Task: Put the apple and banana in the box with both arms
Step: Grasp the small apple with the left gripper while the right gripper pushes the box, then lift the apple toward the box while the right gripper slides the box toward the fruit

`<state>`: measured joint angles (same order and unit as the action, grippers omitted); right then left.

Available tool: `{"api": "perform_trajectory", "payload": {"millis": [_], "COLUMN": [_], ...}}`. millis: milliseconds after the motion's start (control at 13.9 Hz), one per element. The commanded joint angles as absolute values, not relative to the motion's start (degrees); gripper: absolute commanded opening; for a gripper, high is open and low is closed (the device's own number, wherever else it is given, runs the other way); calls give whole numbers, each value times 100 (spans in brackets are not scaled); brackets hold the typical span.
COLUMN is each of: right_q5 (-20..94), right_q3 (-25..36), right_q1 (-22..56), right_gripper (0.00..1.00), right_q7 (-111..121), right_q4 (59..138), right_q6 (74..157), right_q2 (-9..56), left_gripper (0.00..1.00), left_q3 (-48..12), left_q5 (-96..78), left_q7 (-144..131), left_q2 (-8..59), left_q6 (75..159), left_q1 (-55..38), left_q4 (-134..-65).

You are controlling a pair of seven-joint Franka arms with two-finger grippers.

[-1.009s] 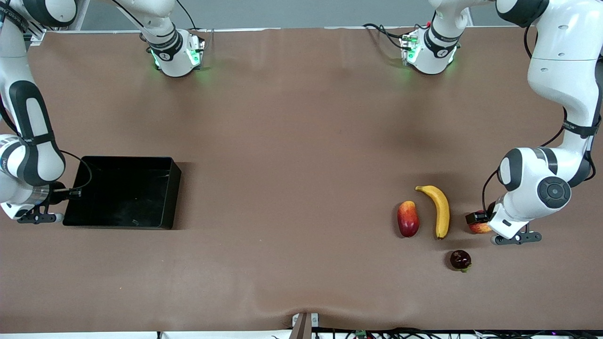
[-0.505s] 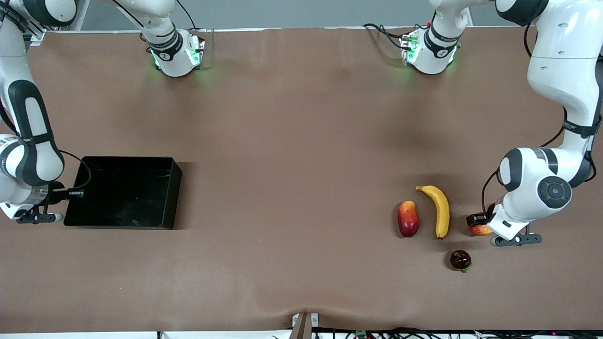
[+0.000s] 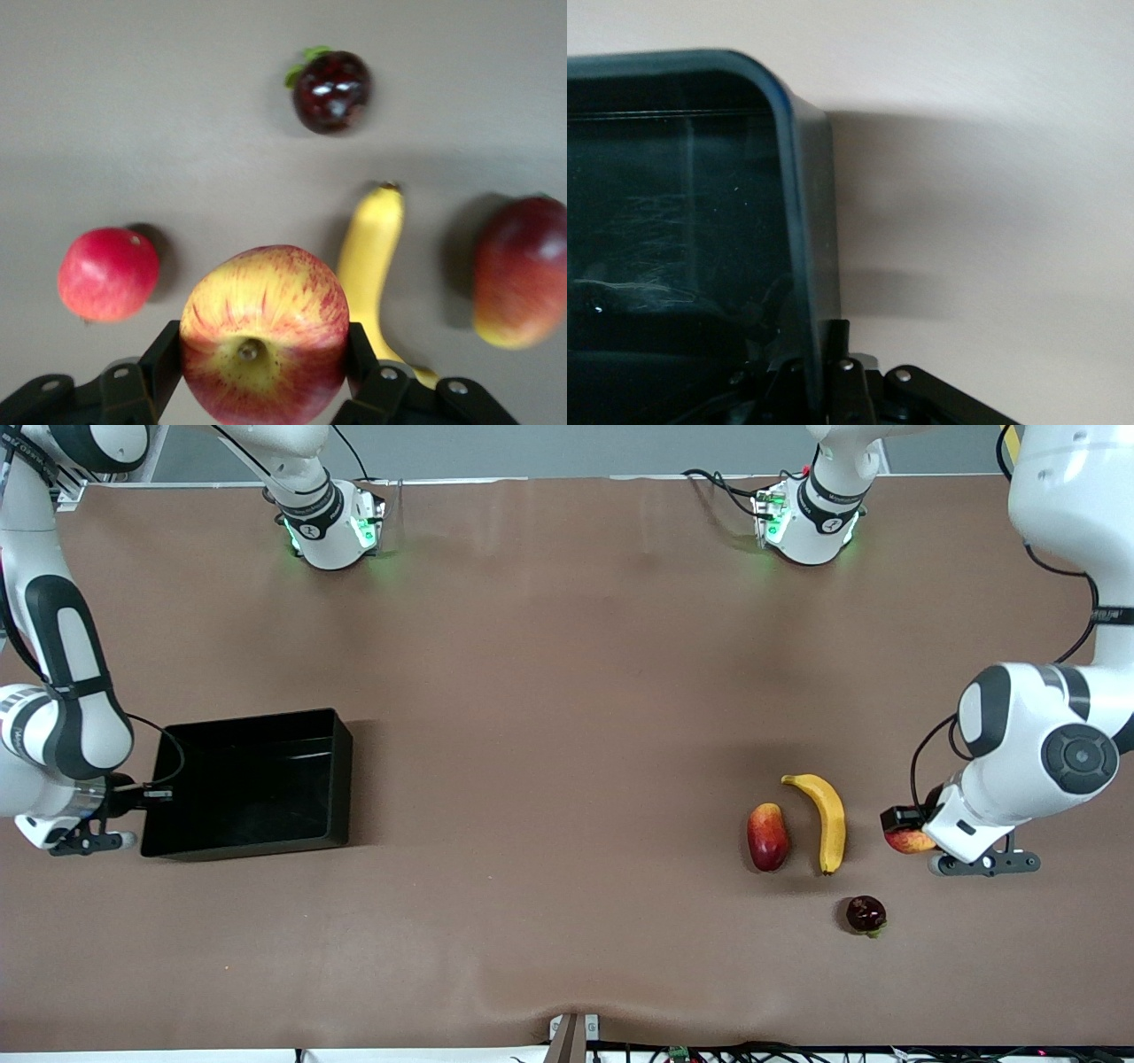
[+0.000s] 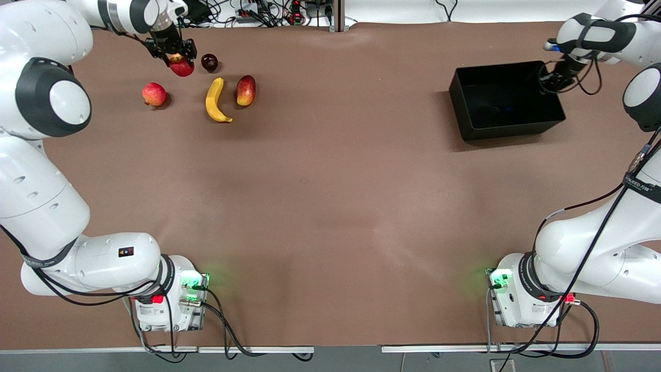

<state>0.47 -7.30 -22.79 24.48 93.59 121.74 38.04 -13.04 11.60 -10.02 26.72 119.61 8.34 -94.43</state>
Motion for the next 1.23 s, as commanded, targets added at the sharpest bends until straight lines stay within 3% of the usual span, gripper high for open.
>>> {"api": "perform_trajectory", "payload": {"millis": [0, 144, 577, 1009, 1153], "right_q5": [96, 141, 149, 62, 44], "right_q3": [-1360, -1817, -1872, -1855, -1837], "right_q1": [-2312, -2224, -433, 1140, 1571], "right_gripper": [0, 0, 0, 0, 0], "right_q7": [2313, 1770, -428, -2405, -2925], "right_q4": [9299, 9316, 9483, 9492, 9431], "right_q6": [11997, 12067, 12269, 12541, 12708], "right_q2": [3683, 3709, 3534, 3445, 3541], "left_gripper": [0, 0, 0, 0, 0], "left_q3": [-1599, -1766, -2425, -3321, -3357], "left_q5": [1231, 1231, 1003, 923, 932], "left_q7": [-1387, -1599, -2686, -4577, -4982], "left_q2": [2304, 2102, 1661, 1871, 2055], "left_q6": [11542, 11173, 10512, 10406, 10441], "left_q1": [861, 861, 870, 748, 476], "left_q4": [-9571, -9563, -9519, -9492, -9370]}}
